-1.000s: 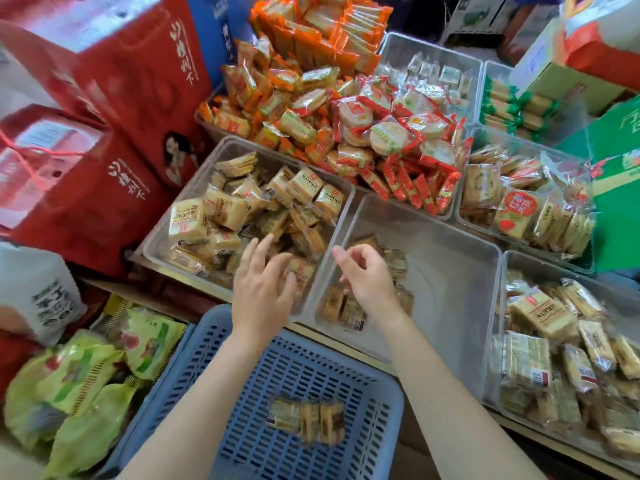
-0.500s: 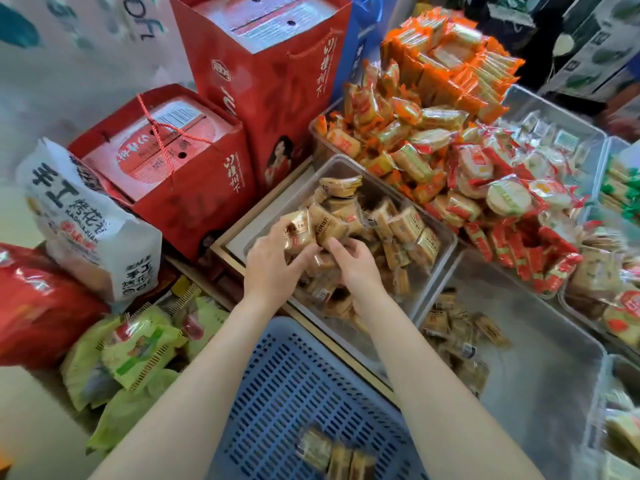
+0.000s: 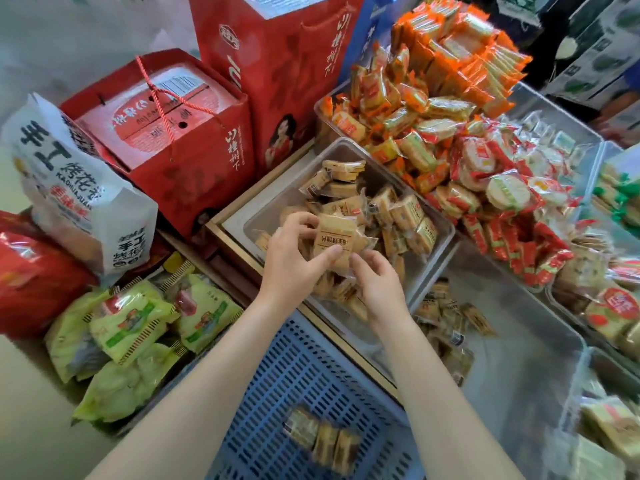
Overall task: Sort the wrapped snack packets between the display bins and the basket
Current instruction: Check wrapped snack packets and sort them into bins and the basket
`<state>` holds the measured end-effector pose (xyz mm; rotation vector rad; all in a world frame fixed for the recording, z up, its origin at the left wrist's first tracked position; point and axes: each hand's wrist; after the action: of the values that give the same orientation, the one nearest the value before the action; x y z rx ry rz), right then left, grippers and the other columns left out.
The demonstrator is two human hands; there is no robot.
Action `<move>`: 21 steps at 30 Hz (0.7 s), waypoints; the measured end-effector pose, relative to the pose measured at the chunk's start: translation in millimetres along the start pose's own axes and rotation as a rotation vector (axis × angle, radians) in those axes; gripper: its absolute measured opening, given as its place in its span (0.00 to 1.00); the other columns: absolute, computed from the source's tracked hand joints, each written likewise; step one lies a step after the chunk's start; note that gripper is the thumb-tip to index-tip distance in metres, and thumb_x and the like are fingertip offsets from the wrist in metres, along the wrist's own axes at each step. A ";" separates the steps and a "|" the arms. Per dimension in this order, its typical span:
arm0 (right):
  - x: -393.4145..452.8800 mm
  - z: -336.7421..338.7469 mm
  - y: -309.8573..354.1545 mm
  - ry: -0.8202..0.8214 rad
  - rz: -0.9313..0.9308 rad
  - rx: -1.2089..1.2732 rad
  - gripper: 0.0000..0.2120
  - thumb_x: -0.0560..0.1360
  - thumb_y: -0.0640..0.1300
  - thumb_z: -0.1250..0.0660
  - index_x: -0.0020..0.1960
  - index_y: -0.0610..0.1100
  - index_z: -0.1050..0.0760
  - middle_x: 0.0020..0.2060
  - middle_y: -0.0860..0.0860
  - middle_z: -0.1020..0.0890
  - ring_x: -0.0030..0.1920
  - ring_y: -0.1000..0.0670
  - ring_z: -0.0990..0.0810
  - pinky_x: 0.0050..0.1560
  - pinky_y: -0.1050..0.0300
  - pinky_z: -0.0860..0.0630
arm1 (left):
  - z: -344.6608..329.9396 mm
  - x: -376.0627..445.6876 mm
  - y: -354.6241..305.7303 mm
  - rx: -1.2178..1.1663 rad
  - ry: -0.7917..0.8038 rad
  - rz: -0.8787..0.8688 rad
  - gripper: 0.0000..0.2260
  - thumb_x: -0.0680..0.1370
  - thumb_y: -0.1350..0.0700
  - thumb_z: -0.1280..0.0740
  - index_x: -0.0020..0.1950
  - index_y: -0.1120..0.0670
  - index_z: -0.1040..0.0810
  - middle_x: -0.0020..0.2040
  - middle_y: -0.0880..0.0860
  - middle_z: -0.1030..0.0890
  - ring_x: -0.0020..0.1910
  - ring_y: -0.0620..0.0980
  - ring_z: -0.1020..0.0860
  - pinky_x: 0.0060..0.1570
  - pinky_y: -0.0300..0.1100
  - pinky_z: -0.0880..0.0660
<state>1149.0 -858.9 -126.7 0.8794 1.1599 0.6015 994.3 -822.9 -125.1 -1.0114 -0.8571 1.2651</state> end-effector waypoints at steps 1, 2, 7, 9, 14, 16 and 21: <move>-7.7 5.1 -1.5 0.002 0.005 0.022 0.06 0.82 0.48 0.33 0.57 0.50 0.21 0.54 0.50 0.14 0.58 0.49 0.17 0.64 0.45 0.21 | -2.3 -4.6 -5.5 -0.015 0.016 0.011 0.22 0.74 0.45 0.24 0.63 0.42 0.31 0.56 0.43 0.20 0.57 0.39 0.22 0.56 0.39 0.25; -15.7 10.2 -3.3 -0.001 0.005 0.045 0.07 0.82 0.48 0.33 0.59 0.48 0.21 0.54 0.50 0.14 0.58 0.49 0.16 0.63 0.44 0.21 | -3.5 -9.4 -12.2 -0.031 0.036 0.028 0.25 0.74 0.47 0.23 0.65 0.43 0.32 0.56 0.44 0.20 0.55 0.38 0.21 0.53 0.33 0.26; -69.9 37.5 -6.3 -0.019 0.053 0.167 0.09 0.82 0.43 0.33 0.60 0.41 0.22 0.52 0.45 0.14 0.54 0.45 0.15 0.55 0.51 0.18 | -0.6 -38.5 -40.9 -0.340 0.287 0.224 0.28 0.75 0.57 0.23 0.72 0.50 0.30 0.57 0.52 0.18 0.55 0.45 0.17 0.51 0.41 0.18; -93.7 50.5 -9.6 -0.037 0.081 0.172 0.07 0.81 0.41 0.32 0.56 0.40 0.22 0.48 0.43 0.14 0.48 0.45 0.14 0.44 0.58 0.19 | 0.1 -54.6 -46.7 -0.532 0.451 0.335 0.21 0.78 0.62 0.27 0.70 0.55 0.25 0.59 0.57 0.16 0.58 0.54 0.17 0.52 0.44 0.18; -143.2 75.9 -27.2 -0.112 0.109 0.208 0.05 0.79 0.37 0.30 0.50 0.38 0.26 0.46 0.40 0.15 0.46 0.43 0.14 0.52 0.48 0.18 | -7.5 -101.1 -58.3 -0.924 0.639 0.571 0.22 0.78 0.54 0.33 0.70 0.62 0.24 0.57 0.63 0.19 0.49 0.57 0.18 0.48 0.49 0.20; -160.2 81.7 -36.0 -0.131 0.106 0.231 0.04 0.79 0.38 0.31 0.51 0.38 0.25 0.49 0.39 0.16 0.48 0.43 0.14 0.55 0.45 0.18 | -12.2 -119.8 -64.6 -0.937 0.555 0.667 0.21 0.79 0.49 0.35 0.66 0.61 0.21 0.52 0.58 0.18 0.43 0.52 0.18 0.43 0.45 0.21; -194.1 94.8 -51.6 -0.157 0.108 0.406 0.02 0.83 0.37 0.38 0.52 0.40 0.27 0.50 0.40 0.17 0.50 0.46 0.15 0.57 0.45 0.19 | -14.8 -153.5 -66.1 -0.872 0.461 0.751 0.21 0.82 0.40 0.38 0.62 0.54 0.21 0.48 0.54 0.17 0.39 0.49 0.20 0.39 0.42 0.25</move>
<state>1177.6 -1067.2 -55.3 1.3182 1.1138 0.3796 1011.5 -978.1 -63.8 -2.3816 -0.6698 1.1543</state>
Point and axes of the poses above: each hand's wrist, its own x-axis towards the middle knuckle, its own z-axis out of the back of the hand, y = z × x
